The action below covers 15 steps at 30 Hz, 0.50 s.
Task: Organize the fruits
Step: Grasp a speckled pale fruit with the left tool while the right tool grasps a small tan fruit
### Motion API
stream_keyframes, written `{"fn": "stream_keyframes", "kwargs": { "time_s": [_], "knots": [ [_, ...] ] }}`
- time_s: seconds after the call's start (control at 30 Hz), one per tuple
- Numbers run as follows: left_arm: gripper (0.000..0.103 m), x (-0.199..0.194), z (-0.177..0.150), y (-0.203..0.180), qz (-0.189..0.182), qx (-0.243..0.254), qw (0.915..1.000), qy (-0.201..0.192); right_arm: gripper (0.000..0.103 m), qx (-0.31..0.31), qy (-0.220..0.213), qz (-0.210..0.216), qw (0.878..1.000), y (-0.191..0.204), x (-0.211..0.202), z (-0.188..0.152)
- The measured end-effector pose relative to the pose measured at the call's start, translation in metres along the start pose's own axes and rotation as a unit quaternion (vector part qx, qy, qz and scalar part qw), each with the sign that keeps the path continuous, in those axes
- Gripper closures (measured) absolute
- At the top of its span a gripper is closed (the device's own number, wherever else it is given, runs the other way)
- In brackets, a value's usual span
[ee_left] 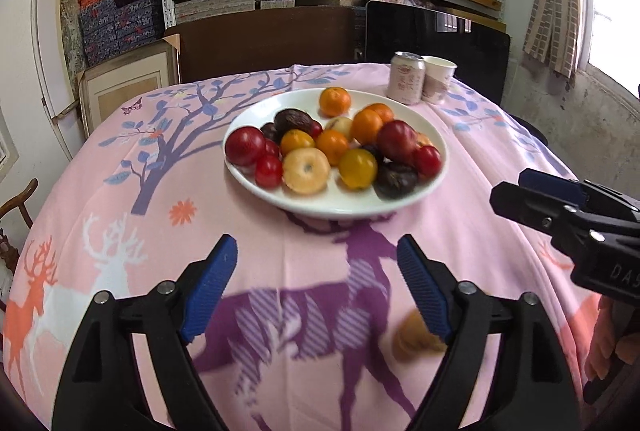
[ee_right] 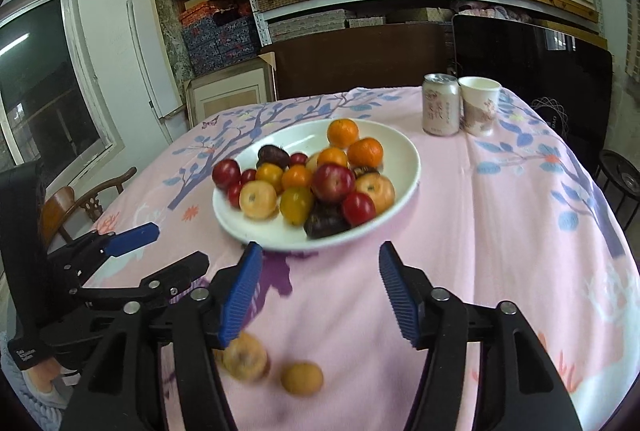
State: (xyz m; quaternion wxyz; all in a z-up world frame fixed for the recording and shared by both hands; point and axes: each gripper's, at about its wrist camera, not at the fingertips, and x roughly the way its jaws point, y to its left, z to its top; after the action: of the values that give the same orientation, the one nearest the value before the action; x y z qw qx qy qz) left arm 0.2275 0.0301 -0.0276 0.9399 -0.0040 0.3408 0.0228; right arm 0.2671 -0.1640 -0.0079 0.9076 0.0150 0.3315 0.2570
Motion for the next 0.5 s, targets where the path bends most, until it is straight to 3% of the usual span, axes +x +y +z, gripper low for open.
{"fn": "stream_keyframes", "kwargs": {
  "time_s": [0.2, 0.5],
  "knots": [
    [0.02, -0.01, -0.027, -0.028, -0.007, 0.035, 0.9993, 0.01, 0.036, 0.033, 0.014, 0.001, 0.999, -0.017, -0.008, -0.027],
    [0.019, 0.0, -0.035, -0.045, -0.013, 0.065, 0.9975, 0.027, 0.035, 0.055, 0.016, 0.001, 0.998, -0.027, -0.01, -0.035]
  ]
}}
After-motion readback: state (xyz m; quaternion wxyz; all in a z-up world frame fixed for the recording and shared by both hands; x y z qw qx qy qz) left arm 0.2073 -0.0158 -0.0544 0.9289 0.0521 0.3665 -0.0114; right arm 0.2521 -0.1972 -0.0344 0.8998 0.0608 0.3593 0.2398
